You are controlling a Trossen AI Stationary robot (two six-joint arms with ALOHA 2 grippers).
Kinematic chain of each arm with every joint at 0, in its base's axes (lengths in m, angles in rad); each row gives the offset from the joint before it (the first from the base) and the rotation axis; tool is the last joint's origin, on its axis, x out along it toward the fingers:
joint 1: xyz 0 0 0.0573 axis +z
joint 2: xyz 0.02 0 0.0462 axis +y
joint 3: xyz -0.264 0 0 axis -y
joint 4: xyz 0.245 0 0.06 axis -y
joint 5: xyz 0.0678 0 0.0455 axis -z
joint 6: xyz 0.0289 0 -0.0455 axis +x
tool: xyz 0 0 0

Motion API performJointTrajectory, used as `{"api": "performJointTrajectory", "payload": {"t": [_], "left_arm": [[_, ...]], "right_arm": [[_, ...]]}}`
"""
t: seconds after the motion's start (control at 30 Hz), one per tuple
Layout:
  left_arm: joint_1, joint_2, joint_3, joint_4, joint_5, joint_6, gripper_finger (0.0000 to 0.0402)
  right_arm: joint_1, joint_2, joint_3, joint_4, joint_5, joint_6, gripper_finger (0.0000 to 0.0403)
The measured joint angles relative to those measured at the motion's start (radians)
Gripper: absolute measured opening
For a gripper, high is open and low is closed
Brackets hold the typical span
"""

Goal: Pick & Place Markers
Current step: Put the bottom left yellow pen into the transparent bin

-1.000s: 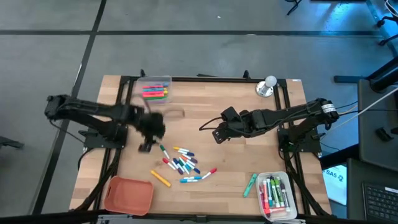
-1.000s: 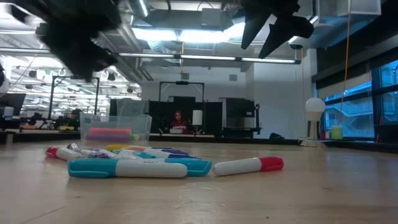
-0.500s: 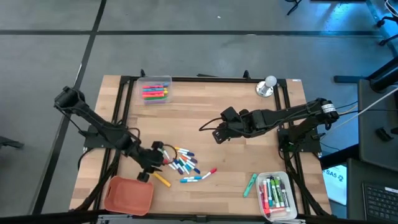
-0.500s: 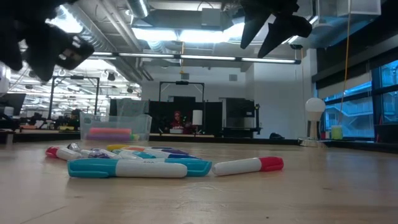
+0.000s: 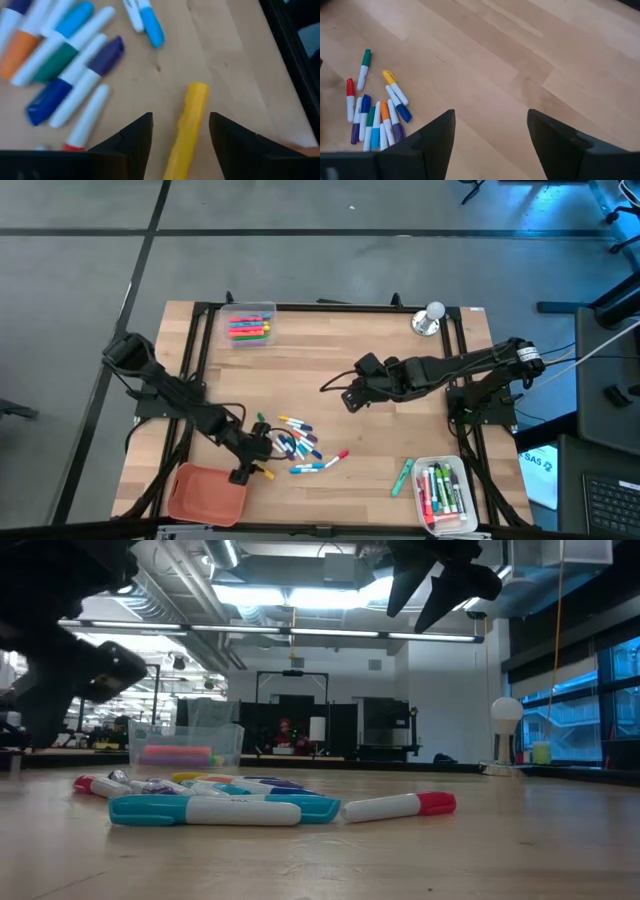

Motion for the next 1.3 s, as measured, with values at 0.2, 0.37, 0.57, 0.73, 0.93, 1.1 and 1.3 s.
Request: {"api": "performJointTrajectory", "payload": {"t": [0.2, 0.37, 0.57, 0.73, 0.93, 1.1, 1.3], "left_arm": [[-0.020, 0.054, 0.000, 0.002, 0.023, 0.007, 0.0207], [-0.028, 0.079, 0.001, -0.050, 0.009, 0.011, 0.0204], [-0.027, 0.072, 0.002, -0.097, -0.033, 0.045, 0.0155], [-0.025, 0.072, 0.002, -0.118, -0.073, 0.114, 0.0085], [0.009, 0.066, 0.002, -0.138, -0.088, 0.133, 0.0058], [0.066, 0.024, -0.002, -0.175, -0.027, 0.156, 0.0064], [0.148, -0.114, -0.002, -0.279, -0.050, 0.167, 0.0064]], "right_arm": [[0.000, 0.000, 0.000, 0.000, -0.002, -0.018, 0.0247], [0.000, 0.000, 0.000, 0.000, -0.002, -0.023, 0.0247], [0.000, 0.000, 0.000, 0.001, 0.015, -0.044, 0.0247], [-0.006, 0.000, 0.000, 0.008, 0.024, -0.043, 0.0247], [-0.007, 0.000, 0.000, 0.036, 0.042, -0.044, 0.0247], [-0.009, 0.000, 0.000, 0.050, 0.050, -0.051, 0.0247], [-0.012, 0.000, 0.000, 0.042, 0.035, -0.107, 0.0247]]}}
